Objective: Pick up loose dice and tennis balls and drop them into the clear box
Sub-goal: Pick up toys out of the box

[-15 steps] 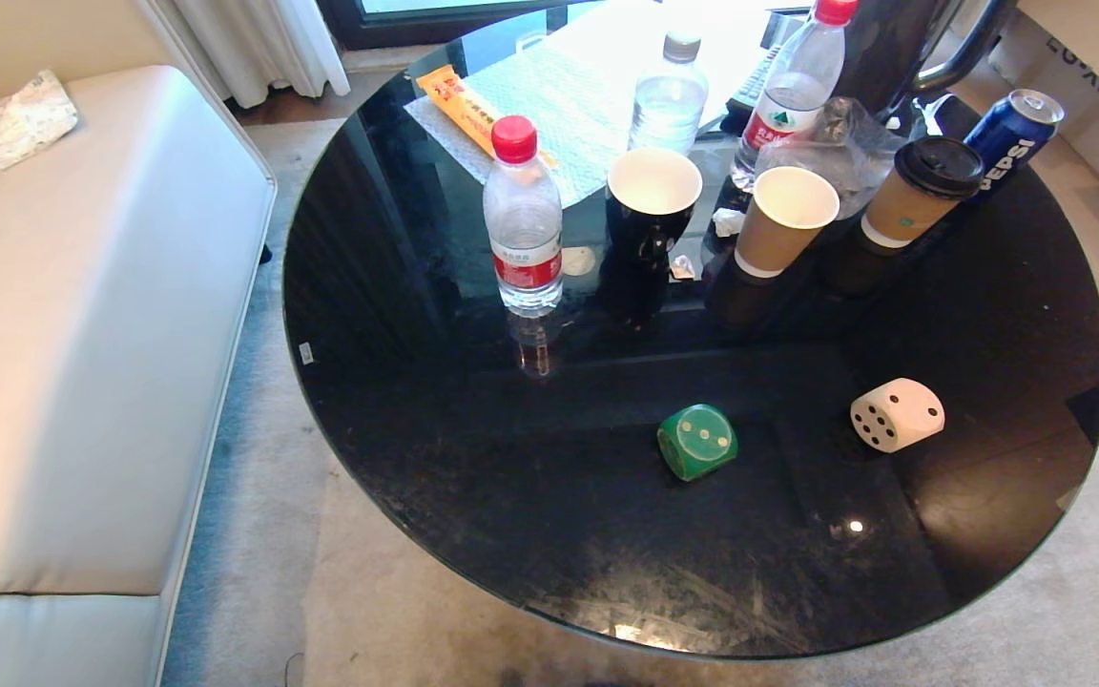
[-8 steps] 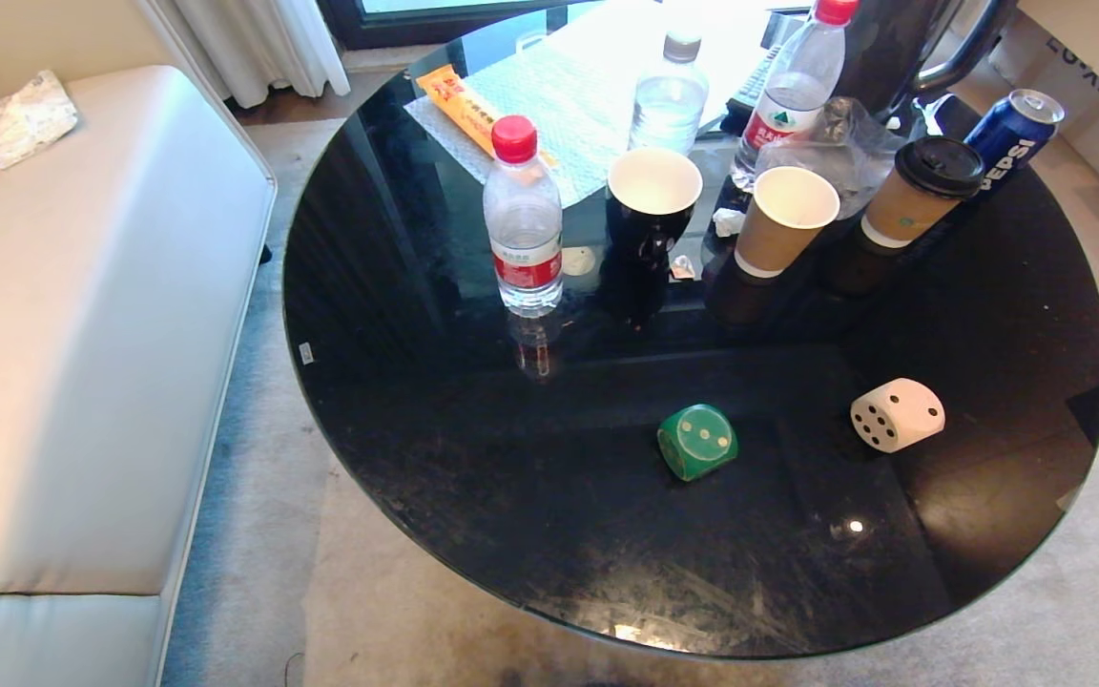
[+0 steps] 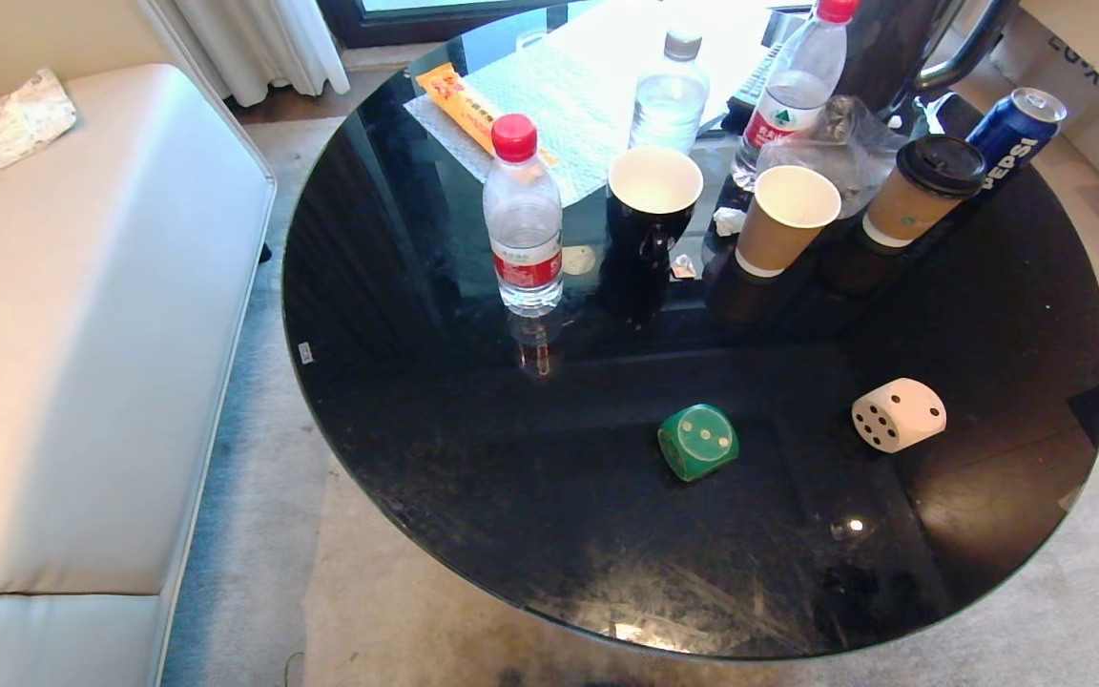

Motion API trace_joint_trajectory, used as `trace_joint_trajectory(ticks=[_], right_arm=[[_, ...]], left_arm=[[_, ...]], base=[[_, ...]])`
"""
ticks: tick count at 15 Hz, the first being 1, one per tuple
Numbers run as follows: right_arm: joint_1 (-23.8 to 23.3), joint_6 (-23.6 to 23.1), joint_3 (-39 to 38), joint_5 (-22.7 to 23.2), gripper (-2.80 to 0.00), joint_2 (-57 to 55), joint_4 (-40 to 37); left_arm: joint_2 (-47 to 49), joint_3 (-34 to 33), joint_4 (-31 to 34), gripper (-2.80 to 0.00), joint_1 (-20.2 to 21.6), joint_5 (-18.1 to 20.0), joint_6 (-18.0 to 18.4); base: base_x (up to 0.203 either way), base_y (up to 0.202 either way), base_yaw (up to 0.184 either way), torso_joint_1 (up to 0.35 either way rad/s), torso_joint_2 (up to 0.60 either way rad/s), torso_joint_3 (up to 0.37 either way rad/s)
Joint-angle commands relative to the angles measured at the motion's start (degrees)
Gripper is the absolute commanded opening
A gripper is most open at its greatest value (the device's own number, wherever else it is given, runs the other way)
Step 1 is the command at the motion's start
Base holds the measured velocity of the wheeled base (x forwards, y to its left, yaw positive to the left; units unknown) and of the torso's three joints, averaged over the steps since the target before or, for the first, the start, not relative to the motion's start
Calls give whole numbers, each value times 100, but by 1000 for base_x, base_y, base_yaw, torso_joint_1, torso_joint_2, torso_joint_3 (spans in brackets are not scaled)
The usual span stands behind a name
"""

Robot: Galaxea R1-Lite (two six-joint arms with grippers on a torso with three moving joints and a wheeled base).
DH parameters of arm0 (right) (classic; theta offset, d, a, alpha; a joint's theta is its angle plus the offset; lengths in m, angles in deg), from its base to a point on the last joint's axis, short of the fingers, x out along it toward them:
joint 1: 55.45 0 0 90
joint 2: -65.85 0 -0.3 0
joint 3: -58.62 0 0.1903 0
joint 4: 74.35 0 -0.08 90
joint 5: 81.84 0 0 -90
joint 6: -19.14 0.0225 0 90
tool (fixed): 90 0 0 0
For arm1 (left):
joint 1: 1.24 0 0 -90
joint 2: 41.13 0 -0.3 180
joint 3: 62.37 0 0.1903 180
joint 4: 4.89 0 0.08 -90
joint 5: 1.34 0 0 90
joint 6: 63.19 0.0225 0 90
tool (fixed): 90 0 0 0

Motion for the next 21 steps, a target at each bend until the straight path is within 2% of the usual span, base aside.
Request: trace_joint_trajectory(ticks=[1, 3, 7, 8, 11, 14, 18, 21], right_arm=[[368, 204, 50, 20, -280, -1279, 666], [598, 411, 58, 48, -280, -2010, 1373], [712, 643, 304, 326, -280, -3047, 2388], [707, 480, 393, 344, 0, -3268, 2589], [699, 64, 634, 373, 0, -3377, 2746], [491, -633, 599, 372, 0, -3377, 2767], [411, -991, 623, 439, 0, -3388, 2770], [382, -985, 622, 855, 0, -3231, 2767]], left_arm=[[0, 0, -4, -280, 2, 2, 2], [0, 0, -4, -280, 2, 2, 2], [0, 0, -3, -280, 2, 2, 2], [0, 0, -4, -280, 2, 2, 2], [0, 0, 4, -280, 2, 2, 2], [0, 0, -4, -280, 2, 2, 2], [0, 0, -4, -280, 2, 2, 2], [0, 0, -4, -280, 2, 2, 2]], base=[[0, 0, 0, 0, 0, 0], [0, 0, 0, 0, 0, 0], [0, 0, 0, 0, 0, 0], [0, 0, 0, 0, 0, 0], [0, 0, 0, 0, 0, 0], [0, 0, 0, 0, 0, 0], [0, 0, 0, 0, 0, 0], [0, 0, 0, 0, 0, 0]])
